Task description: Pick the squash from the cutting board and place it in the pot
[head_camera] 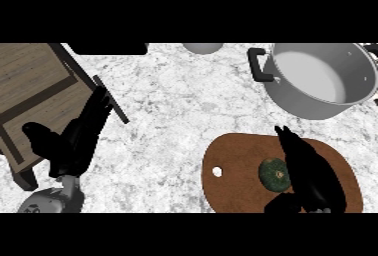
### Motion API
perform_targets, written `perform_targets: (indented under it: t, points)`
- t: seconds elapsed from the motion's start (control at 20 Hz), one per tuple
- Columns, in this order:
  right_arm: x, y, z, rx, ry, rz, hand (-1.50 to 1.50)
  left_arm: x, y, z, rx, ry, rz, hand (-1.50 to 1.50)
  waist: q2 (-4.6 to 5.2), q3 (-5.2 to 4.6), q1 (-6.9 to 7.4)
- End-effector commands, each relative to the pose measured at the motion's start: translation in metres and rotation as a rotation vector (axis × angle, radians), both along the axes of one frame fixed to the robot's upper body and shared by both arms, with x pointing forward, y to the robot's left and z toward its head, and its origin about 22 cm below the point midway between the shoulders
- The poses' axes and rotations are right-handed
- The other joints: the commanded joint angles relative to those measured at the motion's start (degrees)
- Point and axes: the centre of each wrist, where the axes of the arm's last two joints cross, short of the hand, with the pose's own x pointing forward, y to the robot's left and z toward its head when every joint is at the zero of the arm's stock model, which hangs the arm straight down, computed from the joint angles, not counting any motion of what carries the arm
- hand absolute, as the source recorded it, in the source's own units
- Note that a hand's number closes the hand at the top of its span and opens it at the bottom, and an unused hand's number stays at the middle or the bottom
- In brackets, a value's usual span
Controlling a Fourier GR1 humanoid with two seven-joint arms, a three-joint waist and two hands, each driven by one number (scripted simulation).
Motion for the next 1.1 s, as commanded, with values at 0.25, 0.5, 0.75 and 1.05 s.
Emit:
perform_targets:
  t: [0.25,0.5,0.75,1.05]
  points:
    - [0.005,0.012,-0.033,-0.124,0.143,-0.065,-1.5,0.012,0.006,0.004,-0.007,0.0,0.006,0.0,0.0,0.0,-0.18]
    - [0.014,0.006,-0.058,-0.116,0.183,-0.069,-1.5,-0.011,-0.004,-0.004,0.0,0.02,-0.013,0.0,-0.04,0.03,0.15]
    - [0.032,-0.002,-0.034,-0.012,0.132,0.023,1.5,-0.003,0.009,0.013,-0.004,-0.008,0.001,0.0,-0.04,0.02,0.03]
    - [0.008,0.011,-0.058,-0.049,0.035,0.065,1.5,-0.004,0.006,0.01,-0.011,0.003,0.001,0.0,-0.06,0.02,-0.09]
